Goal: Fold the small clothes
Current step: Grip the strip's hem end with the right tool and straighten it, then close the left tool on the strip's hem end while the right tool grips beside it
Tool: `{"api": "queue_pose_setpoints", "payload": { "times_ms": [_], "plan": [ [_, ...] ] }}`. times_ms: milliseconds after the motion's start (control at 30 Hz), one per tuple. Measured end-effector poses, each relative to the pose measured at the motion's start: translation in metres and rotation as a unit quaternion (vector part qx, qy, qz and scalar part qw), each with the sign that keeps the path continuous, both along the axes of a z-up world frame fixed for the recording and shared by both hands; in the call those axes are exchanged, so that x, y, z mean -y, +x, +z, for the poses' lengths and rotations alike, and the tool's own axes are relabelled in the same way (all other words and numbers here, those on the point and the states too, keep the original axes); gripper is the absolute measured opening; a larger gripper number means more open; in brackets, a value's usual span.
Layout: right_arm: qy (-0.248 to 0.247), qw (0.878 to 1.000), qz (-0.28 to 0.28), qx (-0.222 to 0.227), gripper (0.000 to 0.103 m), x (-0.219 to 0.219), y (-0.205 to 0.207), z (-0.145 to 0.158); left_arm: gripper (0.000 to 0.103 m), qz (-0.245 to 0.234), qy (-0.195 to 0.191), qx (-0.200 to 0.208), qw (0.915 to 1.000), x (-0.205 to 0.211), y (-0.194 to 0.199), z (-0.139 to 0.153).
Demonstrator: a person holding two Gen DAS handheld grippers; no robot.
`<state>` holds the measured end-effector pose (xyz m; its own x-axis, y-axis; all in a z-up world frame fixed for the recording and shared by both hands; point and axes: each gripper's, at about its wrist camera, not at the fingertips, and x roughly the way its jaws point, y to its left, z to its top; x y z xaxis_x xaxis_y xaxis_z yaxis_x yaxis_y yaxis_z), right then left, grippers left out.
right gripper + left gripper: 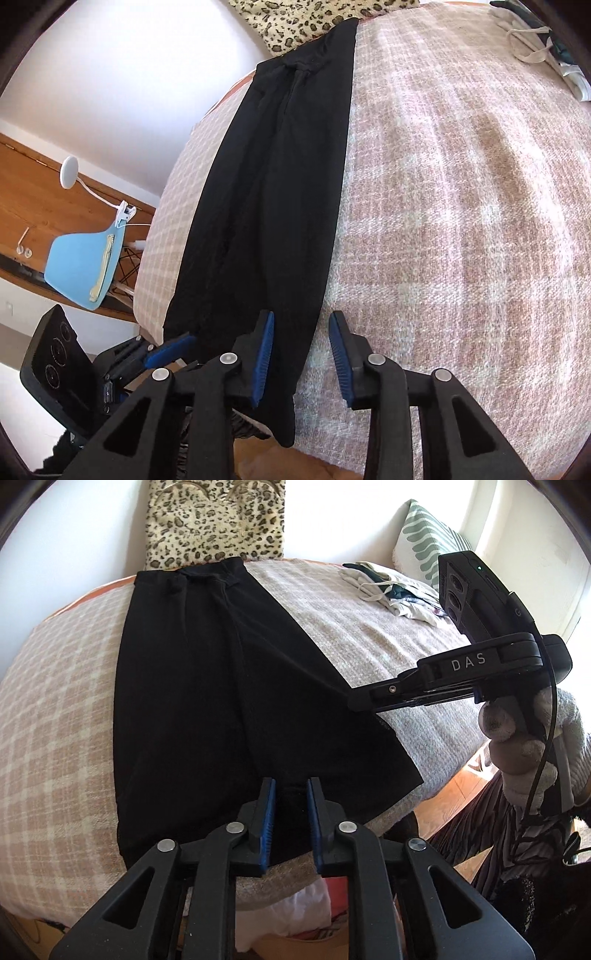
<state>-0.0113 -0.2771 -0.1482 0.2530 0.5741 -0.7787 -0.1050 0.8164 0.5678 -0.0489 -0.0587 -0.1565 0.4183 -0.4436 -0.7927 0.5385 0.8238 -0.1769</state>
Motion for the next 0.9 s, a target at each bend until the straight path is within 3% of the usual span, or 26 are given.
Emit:
{"api": "queue_pose_setpoints", "payload": {
  "times_ms": [33, 67, 167, 233, 333, 400, 433, 467, 633, 700, 800, 900],
  "plan": [
    [0.003, 1.000, -0.002, -0.003, 0.019, -0.001, 0.002, -0.001, 0.009, 0.002, -0.003, -0.002, 1.0000, -0.002, 0.000, -0.001],
    [0.012, 1.000, 0.001, -0.011, 0.000, -0.001, 0.004, -0.003, 0.008, 0.005, -0.004, -0.003, 1.0000, -0.004, 0.000, -0.001],
    [-0.034, 0.999, 0.001, 0.007, 0.000, -0.006, 0.002, 0.002, 0.008, 0.001, -0.010, -0.011, 0.9999, -0.011, -0.007, -0.003],
    [-0.036, 0.999, 0.008, 0.015, 0.000, -0.006, -0.001, 0.004, 0.009, -0.003, -0.018, -0.015, 0.9997, -0.017, -0.014, -0.002],
    [-0.066, 0.997, 0.019, 0.026, 0.012, -0.008, -0.006, 0.011, 0.017, 0.012, -0.012, -0.013, 0.9998, -0.033, -0.023, 0.007],
    [-0.055, 0.998, 0.017, 0.026, 0.037, -0.002, -0.011, 0.017, 0.033, 0.035, -0.011, 0.005, 0.9993, -0.050, -0.027, 0.018],
    [-0.050, 0.998, 0.014, 0.027, 0.037, 0.002, -0.015, 0.019, 0.046, 0.050, -0.011, 0.015, 0.9986, -0.059, -0.028, 0.023],
    [-0.048, 0.998, 0.015, 0.025, 0.037, 0.004, -0.018, 0.021, 0.051, 0.067, -0.011, 0.022, 0.9974, -0.068, -0.027, 0.027],
    [-0.035, 0.999, 0.039, -0.003, 0.037, -0.001, -0.037, 0.012, 0.052, 0.123, -0.021, -0.026, 0.9919, -0.098, -0.008, 0.015],
    [-0.027, 0.998, 0.052, -0.019, 0.038, -0.006, -0.042, 0.003, 0.052, 0.128, -0.037, -0.059, 0.9893, -0.102, -0.002, 0.002],
    [-0.037, 0.998, 0.054, -0.005, 0.038, -0.013, -0.045, 0.005, 0.052, 0.126, -0.057, -0.097, 0.9856, -0.101, 0.004, -0.012],
    [-0.023, 0.998, 0.055, -0.014, 0.037, -0.017, -0.045, 0.002, 0.032, 0.127, -0.073, -0.101, 0.9840, -0.104, 0.006, -0.012]
  ]
}}
